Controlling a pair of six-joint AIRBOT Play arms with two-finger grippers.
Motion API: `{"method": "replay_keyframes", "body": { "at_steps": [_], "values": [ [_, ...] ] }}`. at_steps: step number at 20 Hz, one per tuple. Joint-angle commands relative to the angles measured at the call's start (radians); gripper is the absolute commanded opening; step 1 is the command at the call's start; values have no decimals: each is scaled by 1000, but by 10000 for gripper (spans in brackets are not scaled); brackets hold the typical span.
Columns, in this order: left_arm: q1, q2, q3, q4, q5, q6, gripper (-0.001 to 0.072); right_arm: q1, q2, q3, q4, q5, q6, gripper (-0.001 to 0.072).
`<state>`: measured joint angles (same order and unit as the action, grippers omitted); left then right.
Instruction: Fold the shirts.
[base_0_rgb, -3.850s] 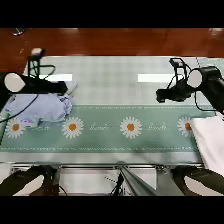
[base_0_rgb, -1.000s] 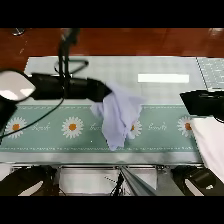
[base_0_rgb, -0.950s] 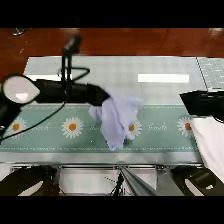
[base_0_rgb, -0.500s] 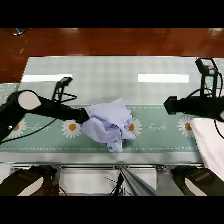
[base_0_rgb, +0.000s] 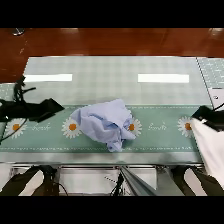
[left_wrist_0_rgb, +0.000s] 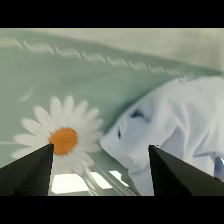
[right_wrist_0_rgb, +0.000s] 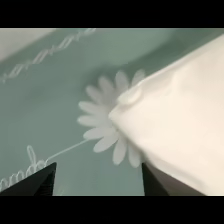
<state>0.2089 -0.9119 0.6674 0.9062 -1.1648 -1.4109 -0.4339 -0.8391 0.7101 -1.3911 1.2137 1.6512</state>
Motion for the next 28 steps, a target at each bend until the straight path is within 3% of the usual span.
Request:
{"method": "replay_keyframes", "body": {
  "at_steps": [1, 2, 6, 7, 8, 12, 14, 19, 22, 23, 24, 25, 26, 28],
  "values": [
    [37, -69, -230, -431, 20, 297, 698, -43, 10, -240, 400, -3, -229, 619],
    [26, -109, -255, -523, 19, 381, 697, 0, 10, -274, 435, -2, -249, 619],
    [-43, -268, -212, -671, 34, 508, 667, 231, 8, -300, 439, -17, -230, 619],
    [-55, -294, -190, -676, 42, 513, 458, 290, 8, -300, 438, -23, -211, 619],
    [-61, -315, -167, -675, 38, 523, 57, 354, 8, -300, 438, -31, -186, 619],
    [-73, -323, -119, -677, 39, 547, 34, 600, 7, -300, 468, -161, -82, 619],
    [-73, -323, -119, -675, 39, 548, 33, 690, -30, -300, 543, -242, -79, 619],
    [-93, -323, -119, -675, 34, 547, 34, 837, -233, -277, 818, -395, -257, 619],
    [-106, -323, -119, -675, 29, 547, 33, 873, -341, -225, 895, -411, -329, 618],
    [-109, -323, -119, -675, 29, 547, 34, 893, -376, -211, 896, -412, -329, 595],
    [-112, -323, -119, -675, 29, 547, 34, 913, -409, -202, 896, -412, -329, 477],
    [-112, -323, -119, -675, 27, 547, 34, 929, -431, -193, 895, -415, -336, 269],
    [-111, -322, -118, -675, 13, 545, 33, 928, -438, -179, 889, -412, -369, 11],
    [-104, -315, -93, -675, -57, 543, 33, 855, -401, -105, 853, -360, -371, 20]
  ]
}}
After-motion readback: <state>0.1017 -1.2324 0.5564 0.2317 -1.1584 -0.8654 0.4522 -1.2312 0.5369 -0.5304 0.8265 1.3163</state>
